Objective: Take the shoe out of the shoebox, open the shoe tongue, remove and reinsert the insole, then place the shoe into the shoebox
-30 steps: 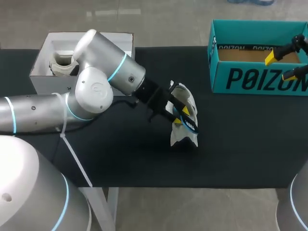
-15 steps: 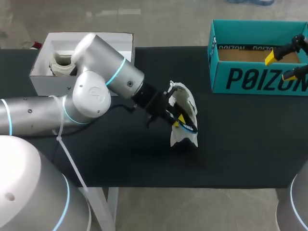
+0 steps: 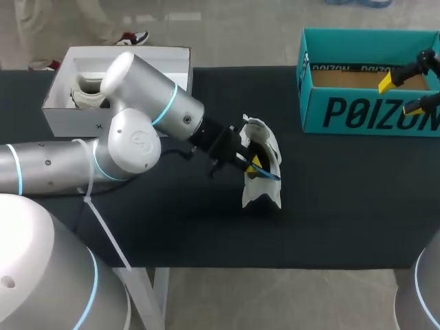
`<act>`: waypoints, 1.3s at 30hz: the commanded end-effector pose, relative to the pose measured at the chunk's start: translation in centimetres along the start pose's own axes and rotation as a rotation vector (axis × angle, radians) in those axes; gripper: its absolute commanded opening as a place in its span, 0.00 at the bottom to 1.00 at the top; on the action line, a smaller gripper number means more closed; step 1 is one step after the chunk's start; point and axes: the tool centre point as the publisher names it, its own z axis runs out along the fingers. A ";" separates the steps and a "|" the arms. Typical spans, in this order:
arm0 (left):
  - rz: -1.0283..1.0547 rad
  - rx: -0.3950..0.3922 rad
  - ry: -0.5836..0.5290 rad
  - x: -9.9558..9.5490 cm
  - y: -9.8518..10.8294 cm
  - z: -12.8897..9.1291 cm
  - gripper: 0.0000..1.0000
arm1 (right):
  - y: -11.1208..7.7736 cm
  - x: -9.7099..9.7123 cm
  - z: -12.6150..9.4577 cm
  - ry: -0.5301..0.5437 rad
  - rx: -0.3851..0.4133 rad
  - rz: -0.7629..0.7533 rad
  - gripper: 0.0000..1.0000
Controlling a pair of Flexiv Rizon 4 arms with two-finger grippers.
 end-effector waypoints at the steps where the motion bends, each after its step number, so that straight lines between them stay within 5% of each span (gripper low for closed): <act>1: -0.021 -0.026 -0.020 0.0 0.4 0.5 0.00 | -0.1 0.0 0.0 -0.004 -0.001 0.002 1.00; 5: -0.068 0.005 -0.033 0.3 -0.3 0.2 0.00 | -0.1 0.0 0.0 -0.004 -0.001 0.002 1.00; 7: -0.064 0.027 -0.028 0.5 -1.2 -0.3 0.61 | -0.1 0.0 0.0 -0.004 -0.001 0.002 1.00; 9: -0.056 0.036 -0.040 0.5 -1.9 -0.9 0.51 | -0.1 0.0 0.0 -0.004 -0.001 0.002 1.00; 13: -0.027 0.055 -0.057 0.5 -3.2 -1.8 0.53 | -0.1 0.0 0.0 -0.004 -0.001 0.002 1.00; 16: 0.002 0.059 -0.051 0.4 -3.9 -1.8 0.40 | -0.1 0.0 0.0 -0.004 -0.001 0.002 1.00; 17: 0.009 0.063 -0.048 0.3 -4.1 -1.7 0.27 | -0.1 0.0 0.0 -0.004 -0.001 0.002 1.00; 19: 0.017 0.060 -0.042 0.3 -4.3 -1.4 0.24 | -0.1 0.0 0.0 -0.004 -0.001 0.002 1.00; 21: 0.026 0.058 -0.034 0.2 -4.2 -1.0 0.01 | -0.1 0.0 0.0 -0.004 -0.001 0.002 1.00; 28: 0.054 0.007 0.016 0.2 -2.1 0.3 0.00 | -0.1 0.0 0.0 -0.004 -0.001 0.002 1.00; 39: -0.001 -0.050 -0.064 -0.6 0.2 0.1 0.00 | -0.1 0.0 0.0 -0.004 -0.001 0.002 1.00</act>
